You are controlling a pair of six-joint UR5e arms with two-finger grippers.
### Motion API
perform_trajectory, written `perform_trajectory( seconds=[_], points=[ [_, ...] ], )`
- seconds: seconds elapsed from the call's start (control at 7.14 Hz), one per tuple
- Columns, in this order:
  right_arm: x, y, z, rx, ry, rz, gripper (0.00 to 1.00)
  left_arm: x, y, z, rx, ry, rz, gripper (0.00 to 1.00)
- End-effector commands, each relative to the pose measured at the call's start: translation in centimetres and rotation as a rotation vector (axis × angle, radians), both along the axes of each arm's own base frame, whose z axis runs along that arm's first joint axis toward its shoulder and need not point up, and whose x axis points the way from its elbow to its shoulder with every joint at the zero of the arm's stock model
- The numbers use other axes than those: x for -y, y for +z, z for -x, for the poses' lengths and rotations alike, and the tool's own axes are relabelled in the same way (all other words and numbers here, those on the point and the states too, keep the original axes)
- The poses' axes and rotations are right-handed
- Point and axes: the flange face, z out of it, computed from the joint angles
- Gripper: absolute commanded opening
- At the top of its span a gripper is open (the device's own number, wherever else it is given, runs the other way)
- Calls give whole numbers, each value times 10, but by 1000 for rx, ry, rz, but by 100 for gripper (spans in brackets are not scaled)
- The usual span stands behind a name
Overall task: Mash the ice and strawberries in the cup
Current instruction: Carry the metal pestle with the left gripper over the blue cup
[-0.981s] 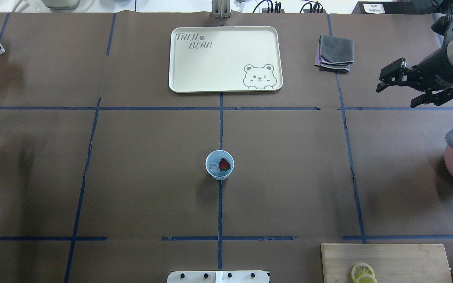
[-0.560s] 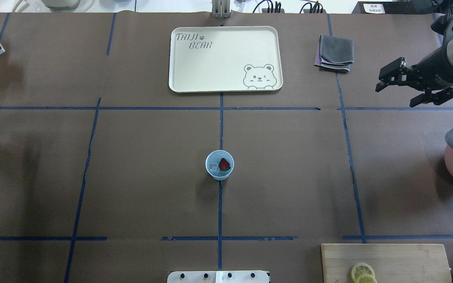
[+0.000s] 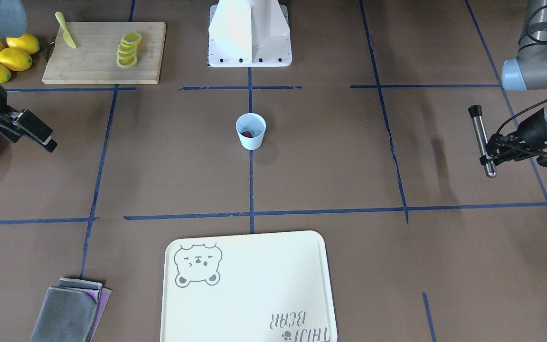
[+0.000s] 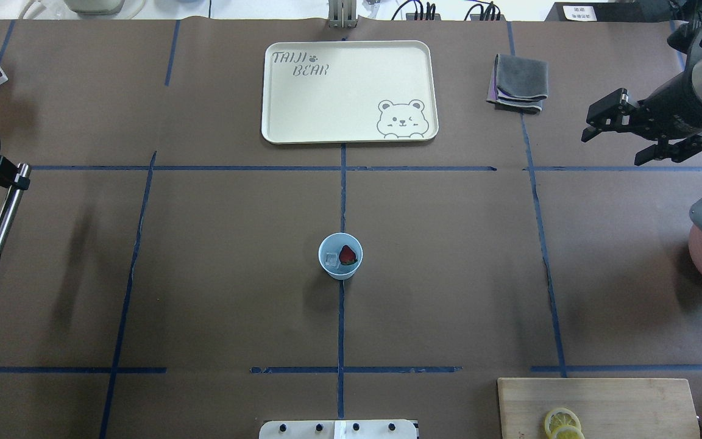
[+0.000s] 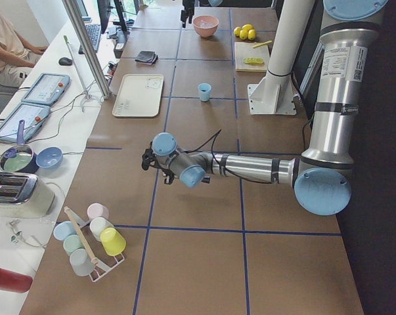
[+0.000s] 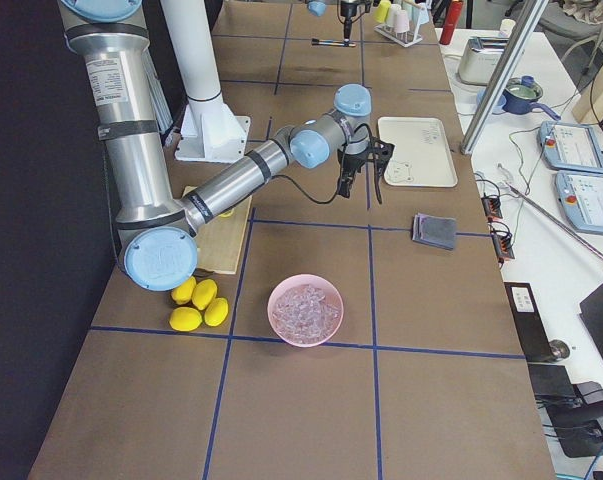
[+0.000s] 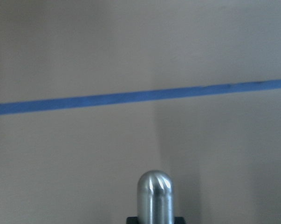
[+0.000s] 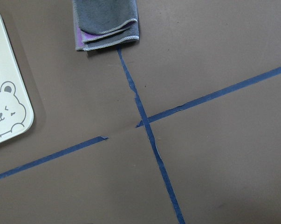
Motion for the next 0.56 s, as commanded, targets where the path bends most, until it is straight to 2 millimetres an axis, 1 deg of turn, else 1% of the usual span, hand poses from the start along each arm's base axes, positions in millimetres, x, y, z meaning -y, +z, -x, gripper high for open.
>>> perform_trajectory(
  seconds=[0.0, 0.14, 0.28, 0.42],
  points=[
    [1, 0, 1, -2, -6, -6, 100, 0, -174, -23, -198, -38, -115, 0],
    [1, 0, 0, -2, -6, -7, 100, -3, -232, -44, -248, -2, -204, 0],
    [1, 1, 0, -3, -6, -6, 100, -4, -282, -77, -271, -8, -295, 0],
    [0, 3, -1, -4, -6, -3, 100, -16, -305, -122, -266, -30, -353, 0]
  ],
)
